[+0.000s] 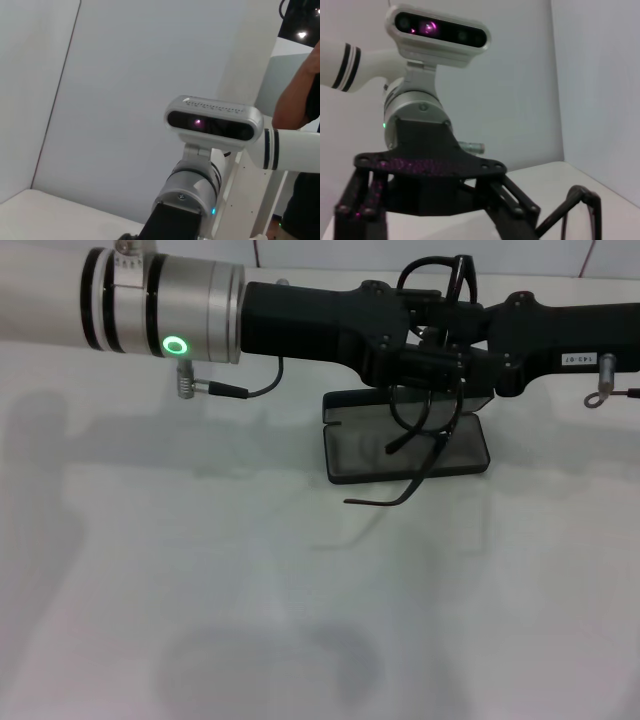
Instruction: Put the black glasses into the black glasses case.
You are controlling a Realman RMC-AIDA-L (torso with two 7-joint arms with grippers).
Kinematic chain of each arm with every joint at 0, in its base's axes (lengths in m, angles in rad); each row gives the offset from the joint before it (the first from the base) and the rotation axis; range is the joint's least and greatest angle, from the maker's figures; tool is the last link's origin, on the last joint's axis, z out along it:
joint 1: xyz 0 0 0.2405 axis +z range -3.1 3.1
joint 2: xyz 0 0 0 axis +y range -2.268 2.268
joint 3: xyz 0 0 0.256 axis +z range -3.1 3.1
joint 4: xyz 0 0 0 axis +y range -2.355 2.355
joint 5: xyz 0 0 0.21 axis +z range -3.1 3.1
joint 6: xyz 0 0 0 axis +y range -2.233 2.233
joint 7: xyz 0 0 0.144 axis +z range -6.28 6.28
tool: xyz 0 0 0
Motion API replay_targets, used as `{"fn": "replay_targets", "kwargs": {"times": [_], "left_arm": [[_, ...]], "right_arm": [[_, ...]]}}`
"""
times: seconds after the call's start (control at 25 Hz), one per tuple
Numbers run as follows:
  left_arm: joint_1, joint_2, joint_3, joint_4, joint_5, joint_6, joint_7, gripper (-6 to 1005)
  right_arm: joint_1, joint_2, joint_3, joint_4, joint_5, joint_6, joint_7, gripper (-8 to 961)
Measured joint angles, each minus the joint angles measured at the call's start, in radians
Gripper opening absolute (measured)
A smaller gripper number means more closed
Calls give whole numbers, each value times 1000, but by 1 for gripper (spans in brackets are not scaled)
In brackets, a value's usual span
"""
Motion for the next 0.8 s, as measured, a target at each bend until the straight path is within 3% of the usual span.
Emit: {"fn": "replay_targets", "kwargs": {"times": [0.2, 0.48, 0.64, 0.8], "left_arm": [[7, 0, 0, 0, 1, -4, -3, 798], [13, 7, 0, 0, 1, 21, 5, 798], [50, 42, -1, -7, -20, 91, 54, 798], [96, 64, -2, -33, -45, 56, 65, 798]], "right_arm": [[-9, 11, -3, -23, -3, -4, 0, 104], [-17, 6, 7, -24, -2, 18, 0, 103], [-32, -4, 44, -30, 8, 3, 0, 103], [-53, -8, 99, -61, 26, -60, 0, 104]]}}
